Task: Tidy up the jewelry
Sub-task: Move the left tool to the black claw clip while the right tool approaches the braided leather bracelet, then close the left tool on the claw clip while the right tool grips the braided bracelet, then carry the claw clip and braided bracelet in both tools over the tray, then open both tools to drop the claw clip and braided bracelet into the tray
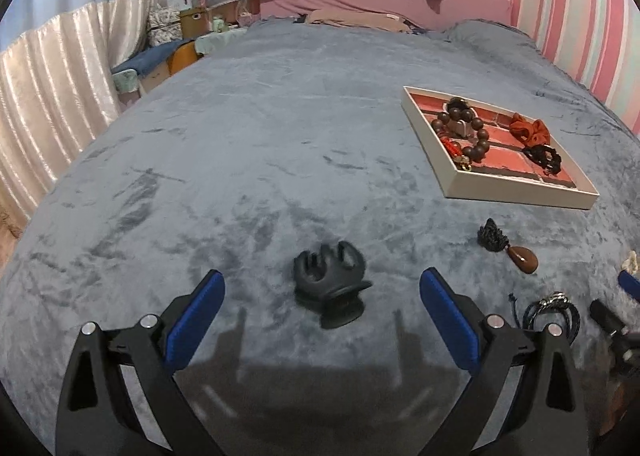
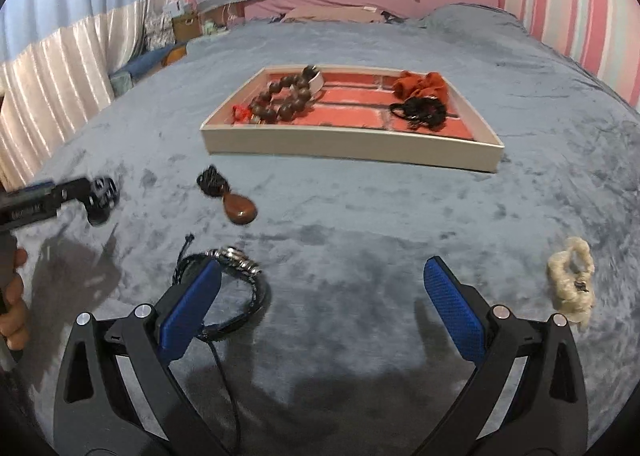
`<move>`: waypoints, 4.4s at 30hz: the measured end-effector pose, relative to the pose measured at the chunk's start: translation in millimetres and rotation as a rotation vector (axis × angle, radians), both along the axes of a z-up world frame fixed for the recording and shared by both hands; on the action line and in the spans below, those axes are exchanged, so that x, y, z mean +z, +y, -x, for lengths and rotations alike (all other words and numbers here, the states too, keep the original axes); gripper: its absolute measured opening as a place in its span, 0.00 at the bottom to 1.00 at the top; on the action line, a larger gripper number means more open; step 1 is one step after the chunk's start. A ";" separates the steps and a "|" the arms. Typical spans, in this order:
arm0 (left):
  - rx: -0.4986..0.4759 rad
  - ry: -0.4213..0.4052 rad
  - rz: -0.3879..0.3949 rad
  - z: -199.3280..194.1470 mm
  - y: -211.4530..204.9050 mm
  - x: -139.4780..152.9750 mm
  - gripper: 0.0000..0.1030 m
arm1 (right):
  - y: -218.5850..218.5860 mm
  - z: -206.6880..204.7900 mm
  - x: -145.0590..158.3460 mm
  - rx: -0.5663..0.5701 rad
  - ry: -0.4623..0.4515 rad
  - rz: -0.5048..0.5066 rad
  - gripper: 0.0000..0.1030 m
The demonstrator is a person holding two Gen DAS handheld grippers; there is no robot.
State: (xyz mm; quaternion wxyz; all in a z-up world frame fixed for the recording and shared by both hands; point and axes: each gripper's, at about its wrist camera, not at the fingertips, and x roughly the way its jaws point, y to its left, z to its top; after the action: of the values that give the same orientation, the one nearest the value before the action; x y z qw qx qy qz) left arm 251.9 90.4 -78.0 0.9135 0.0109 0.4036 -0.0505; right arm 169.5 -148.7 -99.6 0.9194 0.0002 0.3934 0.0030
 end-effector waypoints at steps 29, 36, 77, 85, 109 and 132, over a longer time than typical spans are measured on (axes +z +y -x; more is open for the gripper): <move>-0.020 0.053 0.029 -21.9 -0.1 -27.1 0.92 | 12.2 -17.9 -26.0 0.013 0.078 0.063 0.88; -0.021 0.094 0.042 -28.9 3.2 -35.1 0.74 | 16.2 -18.8 -27.9 0.045 0.084 0.060 0.68; -0.073 -0.037 -0.006 -17.7 -44.0 18.2 0.45 | -49.3 -54.1 36.4 -0.005 -0.035 0.058 0.13; -0.125 -0.071 0.036 -50.2 -103.7 53.2 0.45 | -94.9 -90.3 75.4 -0.057 -0.071 0.064 0.13; -0.110 0.076 -0.036 -186.7 -188.8 -18.2 0.45 | -156.1 -215.1 19.1 -0.101 0.049 0.081 0.13; -0.128 0.028 -0.023 -151.8 -185.3 17.9 0.78 | -152.7 -199.3 19.0 -0.070 0.049 -0.004 0.91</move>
State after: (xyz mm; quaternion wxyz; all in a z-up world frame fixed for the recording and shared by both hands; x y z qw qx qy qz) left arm 403.7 -94.9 -60.1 0.9024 0.0464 0.4155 -0.1046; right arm 368.8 -301.5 -80.6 0.9089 0.0158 0.4157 -0.0283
